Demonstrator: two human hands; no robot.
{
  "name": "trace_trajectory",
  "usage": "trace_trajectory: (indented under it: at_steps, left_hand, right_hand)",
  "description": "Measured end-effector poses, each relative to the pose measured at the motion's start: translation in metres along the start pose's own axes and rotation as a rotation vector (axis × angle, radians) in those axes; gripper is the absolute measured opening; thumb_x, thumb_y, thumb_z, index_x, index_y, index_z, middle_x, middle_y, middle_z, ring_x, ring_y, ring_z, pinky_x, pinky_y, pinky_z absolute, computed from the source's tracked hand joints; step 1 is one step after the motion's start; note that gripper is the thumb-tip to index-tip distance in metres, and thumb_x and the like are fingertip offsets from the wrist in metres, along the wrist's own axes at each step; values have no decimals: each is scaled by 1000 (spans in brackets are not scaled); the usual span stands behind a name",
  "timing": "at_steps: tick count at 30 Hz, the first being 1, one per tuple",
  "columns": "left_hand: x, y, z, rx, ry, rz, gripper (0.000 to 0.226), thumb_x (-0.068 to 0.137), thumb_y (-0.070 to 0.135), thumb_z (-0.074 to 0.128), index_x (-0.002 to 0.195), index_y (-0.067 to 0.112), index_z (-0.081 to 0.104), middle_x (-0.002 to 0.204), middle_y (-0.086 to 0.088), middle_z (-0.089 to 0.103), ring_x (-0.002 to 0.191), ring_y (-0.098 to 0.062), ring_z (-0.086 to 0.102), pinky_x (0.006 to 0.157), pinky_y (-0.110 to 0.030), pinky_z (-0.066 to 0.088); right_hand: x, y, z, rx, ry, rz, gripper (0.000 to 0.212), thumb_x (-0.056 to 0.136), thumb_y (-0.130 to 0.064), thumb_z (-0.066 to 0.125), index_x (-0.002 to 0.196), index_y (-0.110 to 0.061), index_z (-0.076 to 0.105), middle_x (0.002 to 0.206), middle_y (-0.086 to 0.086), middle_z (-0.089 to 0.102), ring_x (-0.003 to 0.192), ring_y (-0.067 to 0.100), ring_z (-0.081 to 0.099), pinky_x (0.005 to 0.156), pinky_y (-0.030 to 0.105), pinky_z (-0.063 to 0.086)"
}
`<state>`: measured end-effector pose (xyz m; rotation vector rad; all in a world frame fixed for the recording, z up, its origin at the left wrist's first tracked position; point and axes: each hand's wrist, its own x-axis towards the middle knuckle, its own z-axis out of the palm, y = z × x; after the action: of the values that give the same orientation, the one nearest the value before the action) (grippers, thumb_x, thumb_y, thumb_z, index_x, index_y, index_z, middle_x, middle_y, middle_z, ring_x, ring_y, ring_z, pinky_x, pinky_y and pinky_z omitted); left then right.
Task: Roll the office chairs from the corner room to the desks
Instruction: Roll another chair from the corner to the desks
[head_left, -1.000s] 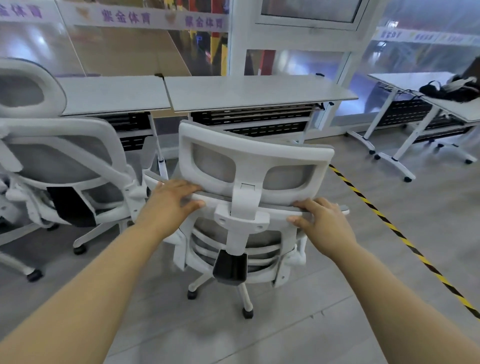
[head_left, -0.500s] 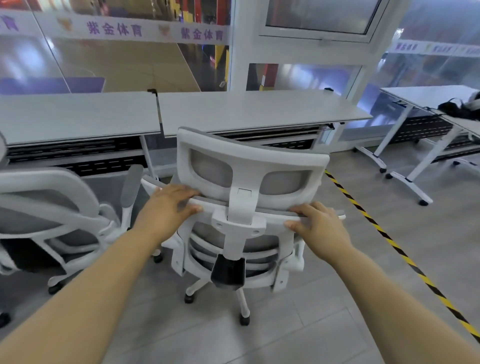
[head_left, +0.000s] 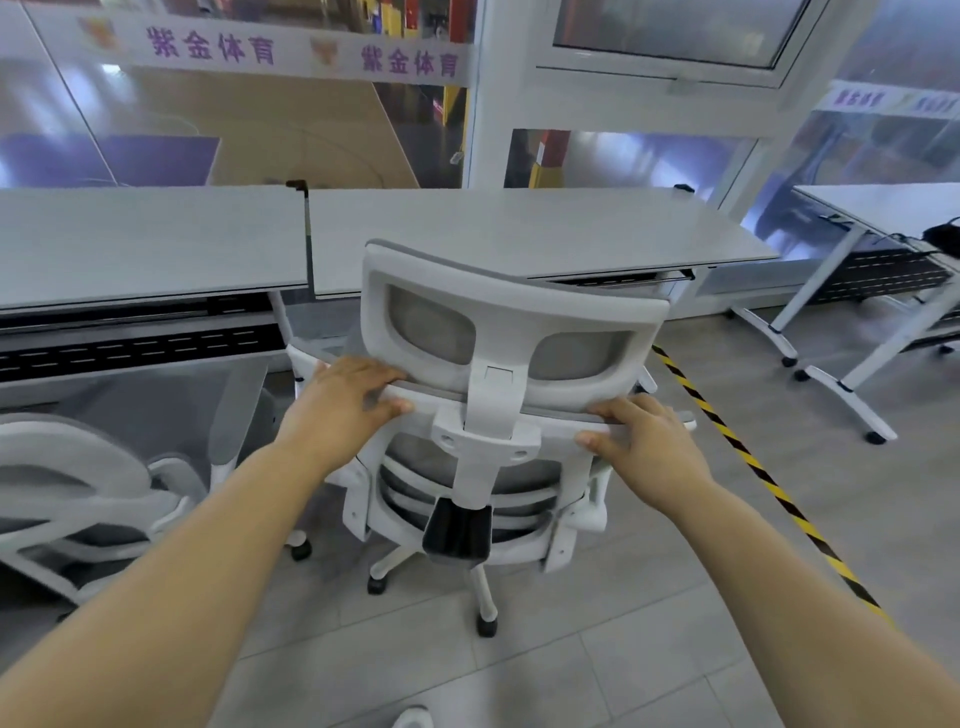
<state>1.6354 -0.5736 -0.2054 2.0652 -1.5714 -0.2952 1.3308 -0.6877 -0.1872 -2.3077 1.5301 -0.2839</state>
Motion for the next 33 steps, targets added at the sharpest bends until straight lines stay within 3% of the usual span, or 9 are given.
trace_trajectory:
  at_steps: [7,14,19,23,26,30,33]
  left_hand:
    - [32,-3,-1,-15,18,18,43,86,43,59,125,26,57,134,3,51,129,-13,37,114,-33,21]
    - [45,-15,-2,5,-8,45,45,87,47,55,128,30,54,137,4,49,131,-13,36,117,-46,17]
    - [47,-10,-7,107,-71,51,48,89,50,49,133,30,48,143,5,44,136,-12,31,118,-38,13]
    - [44,3,-15,177,-148,-13,52,89,48,51,137,32,42,147,7,38,137,-11,29,113,-39,27]
    - [34,20,-22,240,-162,-67,55,89,48,52,139,30,39,148,8,35,137,-13,31,107,-41,37]
    - [3,44,-30,281,-162,-207,42,88,52,50,125,33,52,131,11,51,115,-16,52,91,-38,48]
    - [-31,63,-29,298,-194,-317,28,88,52,50,106,33,59,115,6,60,97,-16,55,77,-34,46]
  right_hand:
    - [32,-5,0,24,5,18,40,85,-50,58,122,-34,57,121,-6,51,121,21,40,94,41,42]
    - [42,-11,1,-60,2,-12,41,87,-53,52,122,-33,54,120,-6,51,122,21,39,94,39,40]
    - [45,-17,-11,-154,-71,-49,41,89,-53,50,126,-35,51,125,-8,50,120,18,42,88,36,42]
    - [50,-23,-26,-282,-213,-88,43,90,-53,48,128,-34,48,125,-7,50,116,17,48,82,36,48]
    - [52,-28,-38,-371,-307,-168,47,89,-53,50,131,-32,46,129,-4,49,119,19,48,87,38,47]
    - [51,-32,-58,-429,-390,-317,50,88,-52,52,133,-31,45,132,-2,49,121,20,47,96,41,45]
    - [44,-34,-68,-464,-413,-443,53,87,-54,52,135,-33,43,137,-5,48,124,18,46,99,40,42]
